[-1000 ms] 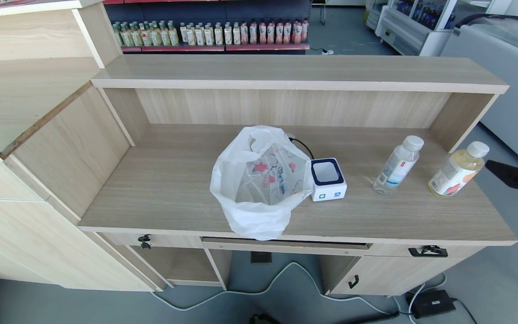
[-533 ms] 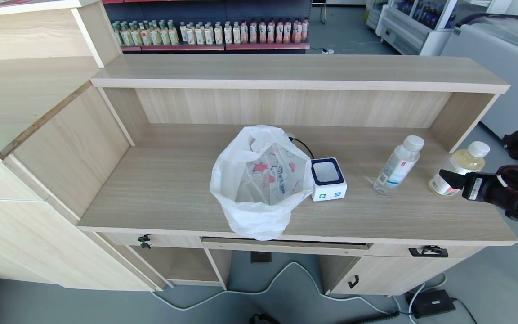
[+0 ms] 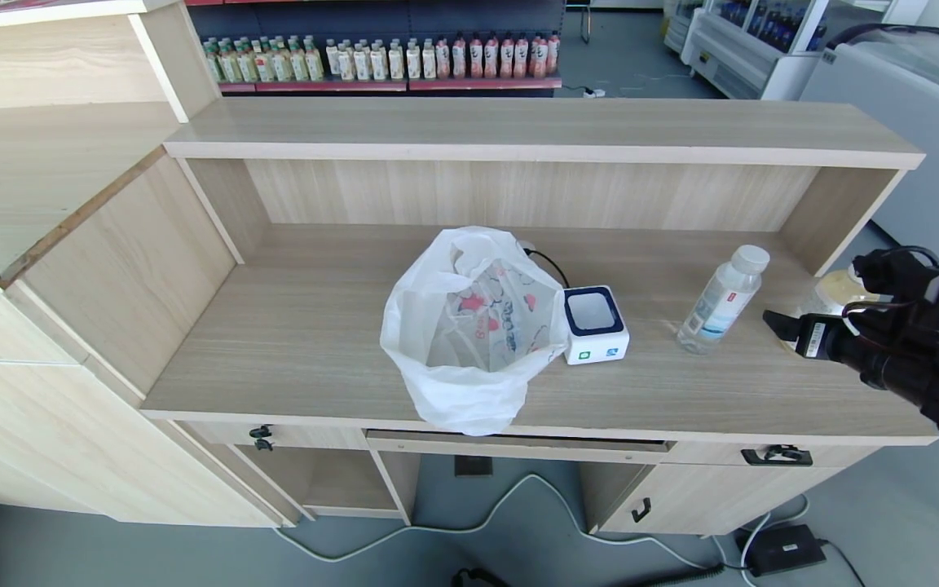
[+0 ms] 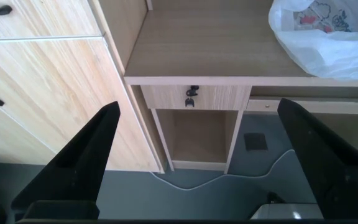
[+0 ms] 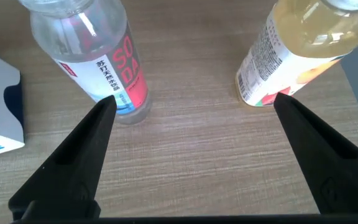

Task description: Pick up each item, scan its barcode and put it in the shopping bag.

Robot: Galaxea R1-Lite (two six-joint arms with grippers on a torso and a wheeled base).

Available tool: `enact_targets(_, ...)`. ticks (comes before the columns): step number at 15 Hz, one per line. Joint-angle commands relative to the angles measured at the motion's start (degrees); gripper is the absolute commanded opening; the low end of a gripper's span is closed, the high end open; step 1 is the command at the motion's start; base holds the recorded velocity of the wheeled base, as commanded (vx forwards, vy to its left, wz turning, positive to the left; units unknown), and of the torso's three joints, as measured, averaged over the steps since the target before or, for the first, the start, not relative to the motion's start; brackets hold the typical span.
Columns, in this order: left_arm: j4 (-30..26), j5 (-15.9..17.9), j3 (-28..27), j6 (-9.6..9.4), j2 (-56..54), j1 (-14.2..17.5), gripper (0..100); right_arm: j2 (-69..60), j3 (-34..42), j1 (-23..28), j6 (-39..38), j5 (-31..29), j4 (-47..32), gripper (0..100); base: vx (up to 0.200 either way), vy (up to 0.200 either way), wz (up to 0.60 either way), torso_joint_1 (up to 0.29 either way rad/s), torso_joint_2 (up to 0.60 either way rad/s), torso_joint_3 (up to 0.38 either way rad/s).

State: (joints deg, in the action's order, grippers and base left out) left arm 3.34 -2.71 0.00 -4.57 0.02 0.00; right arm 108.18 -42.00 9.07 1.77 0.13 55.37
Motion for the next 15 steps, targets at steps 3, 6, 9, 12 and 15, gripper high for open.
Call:
enact_targets(3,0.1,0.0,0.0,0.00,0.0,0.0,100,4.1,-3.7,-1.2,-0.4,3.3,1.1,100,0.000,0.000,0.00,0.000,0.00,0.000)
enact_targets(6,0.0,0.0,0.0,0.00,0.0,0.0,100,5.3,-5.6,-2.6,-1.3,4.0,1.1,100,0.000,0.000,0.00,0.000,0.00,0.000)
enact_targets(9,0.0,0.0,0.0,0.00,0.0,0.0,100,6.5,-6.3,-3.0,-1.9,4.1,1.2,100,0.000,0.000,0.00,0.000,0.00,0.000)
enact_targets(12,0.1,0.0,0.0,0.00,0.0,0.0,100,8.3,-9.1,-3.3,-1.9,4.1,1.2,100,0.000,0.000,0.00,0.000,0.00,0.000)
enact_targets(15,0.0,0.0,0.0,0.00,0.0,0.0,100,9.2,-9.7,-4.1,-1.9,4.1,1.1,100,0.000,0.000,0.00,0.000,0.00,0.000)
